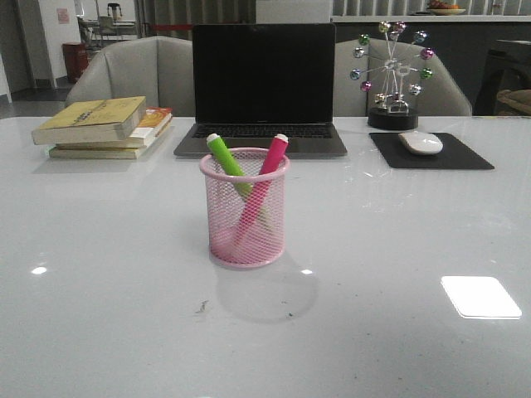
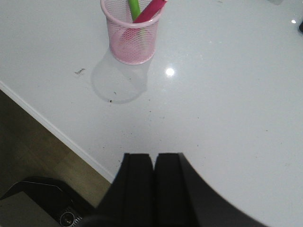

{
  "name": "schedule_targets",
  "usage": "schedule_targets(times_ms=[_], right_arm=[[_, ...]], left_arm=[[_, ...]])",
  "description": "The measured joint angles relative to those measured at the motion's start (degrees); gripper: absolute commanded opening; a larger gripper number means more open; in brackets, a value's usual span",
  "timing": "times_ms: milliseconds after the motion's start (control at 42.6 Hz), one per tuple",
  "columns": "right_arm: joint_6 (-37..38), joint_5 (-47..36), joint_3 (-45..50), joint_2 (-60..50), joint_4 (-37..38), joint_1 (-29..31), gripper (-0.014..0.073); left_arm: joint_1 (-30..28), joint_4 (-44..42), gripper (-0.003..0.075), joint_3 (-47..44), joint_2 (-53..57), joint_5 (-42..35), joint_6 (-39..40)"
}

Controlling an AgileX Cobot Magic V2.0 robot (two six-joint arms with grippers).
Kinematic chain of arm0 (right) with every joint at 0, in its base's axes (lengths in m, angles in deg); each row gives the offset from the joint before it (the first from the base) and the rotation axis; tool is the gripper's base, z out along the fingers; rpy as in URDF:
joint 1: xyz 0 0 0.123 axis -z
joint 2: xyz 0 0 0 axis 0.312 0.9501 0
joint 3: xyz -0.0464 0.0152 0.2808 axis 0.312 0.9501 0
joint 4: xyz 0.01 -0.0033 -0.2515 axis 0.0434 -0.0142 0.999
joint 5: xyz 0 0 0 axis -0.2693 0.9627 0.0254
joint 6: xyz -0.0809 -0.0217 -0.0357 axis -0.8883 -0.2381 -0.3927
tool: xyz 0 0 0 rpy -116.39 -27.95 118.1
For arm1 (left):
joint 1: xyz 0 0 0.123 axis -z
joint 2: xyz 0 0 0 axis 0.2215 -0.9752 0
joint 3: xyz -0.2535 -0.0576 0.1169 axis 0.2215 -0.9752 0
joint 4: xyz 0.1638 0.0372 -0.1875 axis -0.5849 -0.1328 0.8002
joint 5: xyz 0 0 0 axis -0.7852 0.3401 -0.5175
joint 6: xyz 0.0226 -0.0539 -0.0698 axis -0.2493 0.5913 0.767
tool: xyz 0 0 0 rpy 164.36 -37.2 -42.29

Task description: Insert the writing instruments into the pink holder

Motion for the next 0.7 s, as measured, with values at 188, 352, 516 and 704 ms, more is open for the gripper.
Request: schedule_targets(times_ms=[188,352,516,704], right_arm=[[0.0,0.0,0.0,0.0,0.0,0.0,0.0058],[0.0,0.0,0.0,0.0,0.0,0.0,0.0058],[0.0,0.0,0.0,0.0,0.0,0.0,0.0058],[0.0,0.0,0.0,0.0,0.0,0.0,0.0058]], left_arm=[[0.2,-4.7,0.0097,-7.0,1.9,-6.3,7.4],[1.0,-5.9,0.0097,-7.0,1.9,-9.9,8.7],[2.7,-6.5,0.0097,-7.0,1.9,-10.8,8.7],[2.7,-6.7,0.0097,-7.0,1.9,-10.9,8.7]])
